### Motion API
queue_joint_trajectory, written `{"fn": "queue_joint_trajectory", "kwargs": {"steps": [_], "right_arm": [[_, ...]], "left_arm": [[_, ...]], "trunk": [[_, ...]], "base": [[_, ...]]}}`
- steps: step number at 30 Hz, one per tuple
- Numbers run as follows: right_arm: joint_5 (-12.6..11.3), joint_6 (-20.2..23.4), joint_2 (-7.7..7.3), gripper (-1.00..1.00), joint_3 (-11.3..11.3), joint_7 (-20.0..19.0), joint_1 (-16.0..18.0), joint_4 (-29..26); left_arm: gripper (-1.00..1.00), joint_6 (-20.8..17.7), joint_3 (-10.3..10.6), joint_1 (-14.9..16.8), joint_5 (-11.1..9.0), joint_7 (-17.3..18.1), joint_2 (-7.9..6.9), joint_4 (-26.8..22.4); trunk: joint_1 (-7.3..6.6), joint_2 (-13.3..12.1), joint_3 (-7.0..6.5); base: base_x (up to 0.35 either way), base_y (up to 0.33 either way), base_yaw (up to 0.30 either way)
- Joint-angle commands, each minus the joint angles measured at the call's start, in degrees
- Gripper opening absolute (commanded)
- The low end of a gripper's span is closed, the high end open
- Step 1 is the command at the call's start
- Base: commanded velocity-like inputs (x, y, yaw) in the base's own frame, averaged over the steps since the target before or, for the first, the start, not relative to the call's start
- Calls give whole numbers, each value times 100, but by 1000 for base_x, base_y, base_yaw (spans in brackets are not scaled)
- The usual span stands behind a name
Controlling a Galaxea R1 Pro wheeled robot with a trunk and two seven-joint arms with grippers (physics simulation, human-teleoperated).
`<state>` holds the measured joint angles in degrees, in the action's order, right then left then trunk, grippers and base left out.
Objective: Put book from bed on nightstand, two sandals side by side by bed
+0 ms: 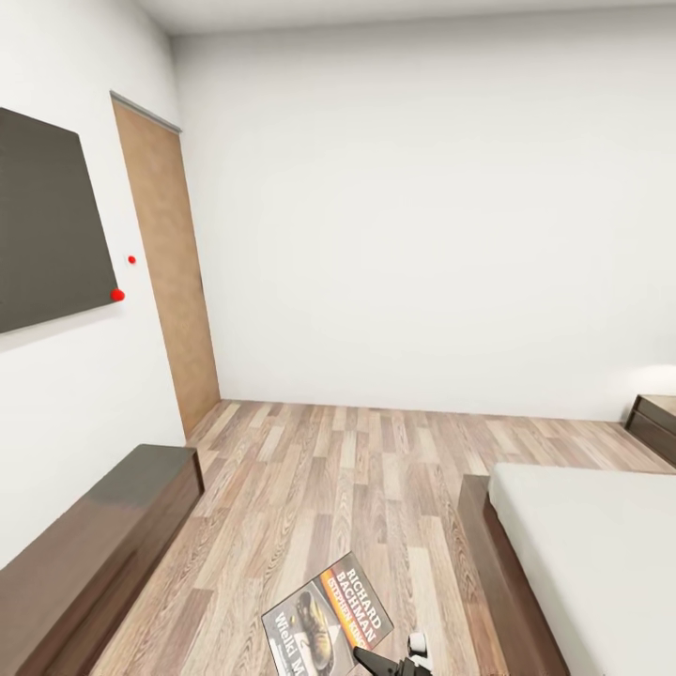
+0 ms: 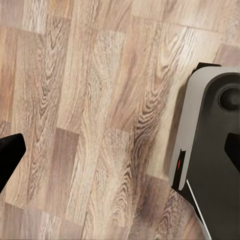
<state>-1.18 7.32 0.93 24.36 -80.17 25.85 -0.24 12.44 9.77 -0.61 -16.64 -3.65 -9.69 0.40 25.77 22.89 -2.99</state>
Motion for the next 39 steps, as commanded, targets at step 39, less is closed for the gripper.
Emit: {"fn": "queue_joint_trajectory", "kwargs": {"steps": [39], "right_arm": [[-14,59,4,-100,7,-16,-1,14]], "left_arm": [[100,31,60,-1,-41,-13,36,4]], "trunk": [[2,3,198]], "base": [[0,0,-67]]}}
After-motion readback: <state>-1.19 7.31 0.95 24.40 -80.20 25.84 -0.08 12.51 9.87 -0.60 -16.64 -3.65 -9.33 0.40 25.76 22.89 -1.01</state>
